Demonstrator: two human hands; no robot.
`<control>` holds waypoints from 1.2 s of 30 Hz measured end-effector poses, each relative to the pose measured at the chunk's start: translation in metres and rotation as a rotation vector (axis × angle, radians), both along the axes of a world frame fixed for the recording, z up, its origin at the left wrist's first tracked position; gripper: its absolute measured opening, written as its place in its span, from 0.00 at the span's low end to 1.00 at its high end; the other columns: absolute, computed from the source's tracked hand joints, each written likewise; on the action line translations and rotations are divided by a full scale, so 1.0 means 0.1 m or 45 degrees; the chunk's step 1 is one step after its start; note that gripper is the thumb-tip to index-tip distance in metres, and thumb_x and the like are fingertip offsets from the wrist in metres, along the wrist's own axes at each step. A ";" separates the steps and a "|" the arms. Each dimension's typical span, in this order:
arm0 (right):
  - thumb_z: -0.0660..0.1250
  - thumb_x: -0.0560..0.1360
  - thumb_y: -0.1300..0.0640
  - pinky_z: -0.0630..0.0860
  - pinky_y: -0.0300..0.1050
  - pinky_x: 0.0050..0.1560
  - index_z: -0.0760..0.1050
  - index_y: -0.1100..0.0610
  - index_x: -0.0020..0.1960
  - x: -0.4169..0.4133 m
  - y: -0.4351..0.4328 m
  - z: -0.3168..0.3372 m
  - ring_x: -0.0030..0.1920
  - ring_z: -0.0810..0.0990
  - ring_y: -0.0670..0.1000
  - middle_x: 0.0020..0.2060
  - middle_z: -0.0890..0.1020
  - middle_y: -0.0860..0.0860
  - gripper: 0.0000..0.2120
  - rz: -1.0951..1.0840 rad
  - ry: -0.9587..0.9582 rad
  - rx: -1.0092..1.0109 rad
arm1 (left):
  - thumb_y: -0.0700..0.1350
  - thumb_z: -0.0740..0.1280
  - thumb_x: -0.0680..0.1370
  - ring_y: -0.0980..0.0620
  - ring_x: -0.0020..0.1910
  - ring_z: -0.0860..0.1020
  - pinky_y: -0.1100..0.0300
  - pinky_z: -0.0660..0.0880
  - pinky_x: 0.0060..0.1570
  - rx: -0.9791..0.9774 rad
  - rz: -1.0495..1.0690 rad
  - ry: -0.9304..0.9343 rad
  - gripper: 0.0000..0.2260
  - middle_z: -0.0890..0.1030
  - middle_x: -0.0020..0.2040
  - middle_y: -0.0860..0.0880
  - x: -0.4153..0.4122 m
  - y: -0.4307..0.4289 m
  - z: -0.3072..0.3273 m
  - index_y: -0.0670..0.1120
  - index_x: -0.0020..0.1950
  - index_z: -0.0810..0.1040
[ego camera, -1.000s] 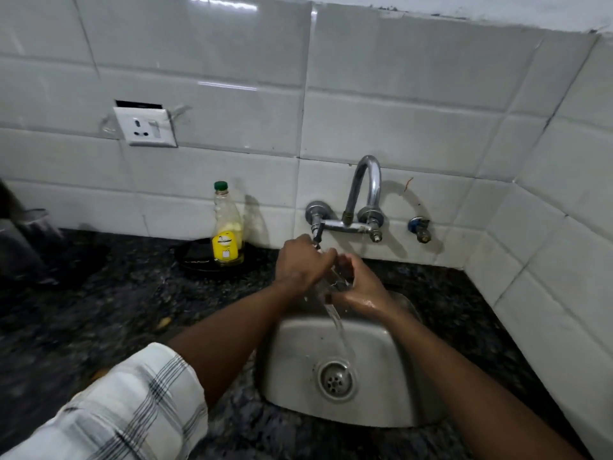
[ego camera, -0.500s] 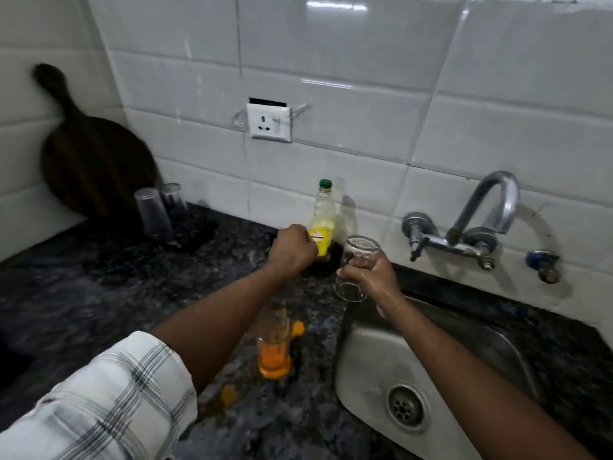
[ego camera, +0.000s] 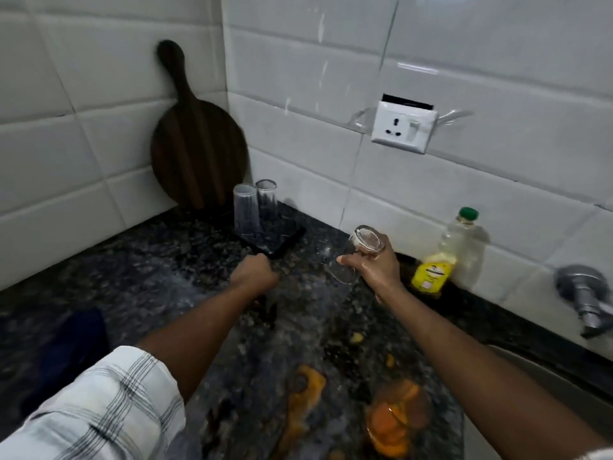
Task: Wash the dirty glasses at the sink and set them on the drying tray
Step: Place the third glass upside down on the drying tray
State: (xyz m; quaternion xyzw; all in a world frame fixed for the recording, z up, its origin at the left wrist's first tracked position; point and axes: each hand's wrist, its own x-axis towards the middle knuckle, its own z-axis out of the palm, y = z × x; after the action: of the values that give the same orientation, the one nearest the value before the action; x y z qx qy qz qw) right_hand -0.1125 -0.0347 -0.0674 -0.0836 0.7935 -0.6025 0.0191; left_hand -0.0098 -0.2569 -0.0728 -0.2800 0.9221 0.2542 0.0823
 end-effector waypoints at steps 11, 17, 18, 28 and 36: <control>0.85 0.55 0.55 0.78 0.44 0.53 0.73 0.47 0.56 -0.50 -1.83 -0.16 0.48 0.82 0.49 0.49 0.84 0.50 0.34 0.226 0.085 0.088 | 0.64 0.76 0.68 0.43 0.59 0.79 0.52 0.77 0.53 -0.170 -0.013 -0.208 0.31 0.80 0.59 0.43 -0.21 -0.98 -0.36 0.44 0.60 0.77; 0.85 0.55 0.57 0.75 0.30 0.50 0.74 0.52 0.58 -0.68 -2.27 -0.28 0.47 0.81 0.44 0.48 0.83 0.45 0.34 0.342 0.154 0.208 | 0.58 0.82 0.63 0.44 0.60 0.80 0.53 0.77 0.53 -0.146 0.035 -0.185 0.32 0.81 0.59 0.44 -0.36 -1.03 -0.35 0.43 0.60 0.79; 0.85 0.56 0.58 0.72 0.26 0.48 0.74 0.54 0.59 -0.69 -2.28 -0.31 0.47 0.81 0.44 0.49 0.83 0.45 0.35 0.358 0.161 0.220 | 0.57 0.83 0.62 0.44 0.59 0.81 0.54 0.77 0.51 -0.142 0.037 -0.186 0.32 0.82 0.58 0.44 -0.38 -1.04 -0.35 0.43 0.59 0.80; 0.85 0.58 0.58 0.68 0.18 0.42 0.73 0.55 0.62 -0.81 -2.36 -0.42 0.51 0.80 0.46 0.50 0.81 0.46 0.36 0.459 0.154 0.354 | 0.42 0.77 0.73 0.43 0.61 0.80 0.52 0.78 0.50 -0.164 0.039 -0.154 0.17 0.82 0.61 0.43 -0.54 -1.03 -0.29 0.41 0.60 0.81; 0.83 0.61 0.54 0.67 0.20 0.41 0.69 0.55 0.67 -0.84 -2.36 -0.42 0.49 0.77 0.45 0.54 0.80 0.47 0.39 0.462 0.051 0.488 | 0.39 0.74 0.75 0.42 0.60 0.81 0.48 0.81 0.50 -0.202 0.067 -0.185 0.14 0.81 0.61 0.43 -0.58 -0.97 -0.28 0.40 0.61 0.81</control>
State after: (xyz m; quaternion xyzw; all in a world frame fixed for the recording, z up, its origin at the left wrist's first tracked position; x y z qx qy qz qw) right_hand -0.1969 -0.2704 -0.1097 -0.2312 0.8654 -0.4261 0.1266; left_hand -0.0679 -0.3544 -0.1007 -0.3276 0.9232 0.1614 0.1198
